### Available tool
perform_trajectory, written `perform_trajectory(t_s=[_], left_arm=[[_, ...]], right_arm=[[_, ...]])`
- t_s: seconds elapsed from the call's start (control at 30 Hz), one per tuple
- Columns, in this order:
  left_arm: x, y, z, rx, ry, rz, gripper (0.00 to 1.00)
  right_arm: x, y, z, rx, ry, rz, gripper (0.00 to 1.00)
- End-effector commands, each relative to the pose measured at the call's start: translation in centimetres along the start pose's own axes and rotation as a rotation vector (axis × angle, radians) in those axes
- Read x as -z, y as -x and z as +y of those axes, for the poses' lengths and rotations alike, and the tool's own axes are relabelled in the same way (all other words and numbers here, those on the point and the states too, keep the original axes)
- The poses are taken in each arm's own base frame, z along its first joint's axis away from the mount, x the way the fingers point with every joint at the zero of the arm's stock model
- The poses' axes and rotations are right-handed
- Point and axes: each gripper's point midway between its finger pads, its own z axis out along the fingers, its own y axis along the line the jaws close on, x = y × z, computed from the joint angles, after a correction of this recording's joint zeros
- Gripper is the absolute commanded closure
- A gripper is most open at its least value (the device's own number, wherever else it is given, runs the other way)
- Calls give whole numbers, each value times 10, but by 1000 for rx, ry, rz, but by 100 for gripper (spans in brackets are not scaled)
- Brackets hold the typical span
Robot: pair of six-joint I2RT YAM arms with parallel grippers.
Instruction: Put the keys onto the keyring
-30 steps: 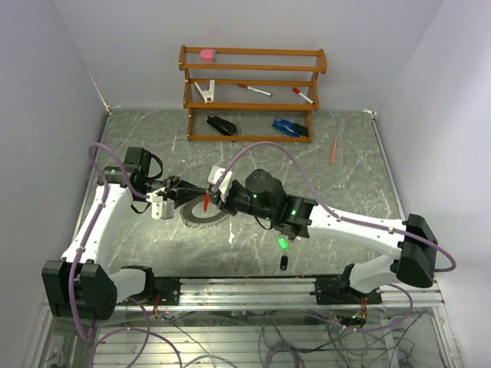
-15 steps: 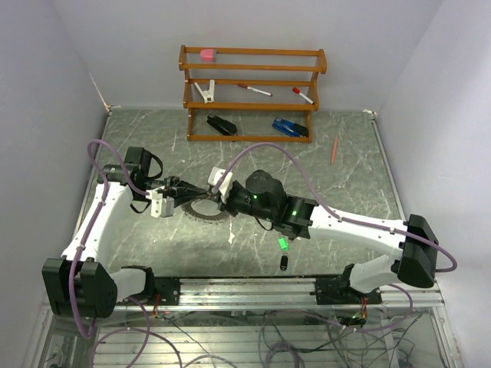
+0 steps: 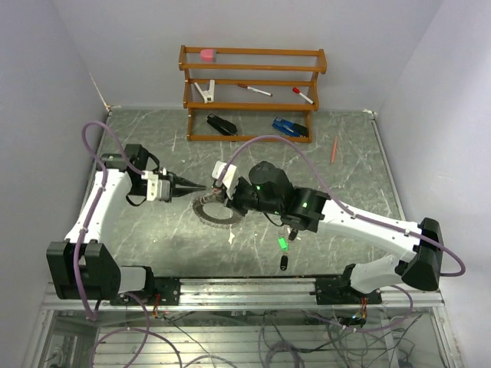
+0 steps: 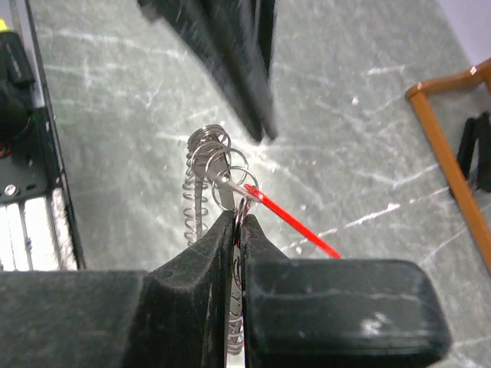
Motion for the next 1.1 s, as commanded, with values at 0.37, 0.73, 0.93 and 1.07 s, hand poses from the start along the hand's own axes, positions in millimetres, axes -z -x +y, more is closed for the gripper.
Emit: perform_trajectory(t_s=[0.37,0.73,0.93,1.07], left_arm=[[58,-14,92,115,154,117,65],[37,32,57,390,120,98,42],[45,13,74,118,92,191,47],[75,-4,168,168,325,351,60]], right_arm=[[17,-45,26,-151,206,313,100],[-24,-35,-4,-67,180,312,100],[-29,-27,-19,-101,164,291,100],[-24,-22,-23,-129,150,269,100]])
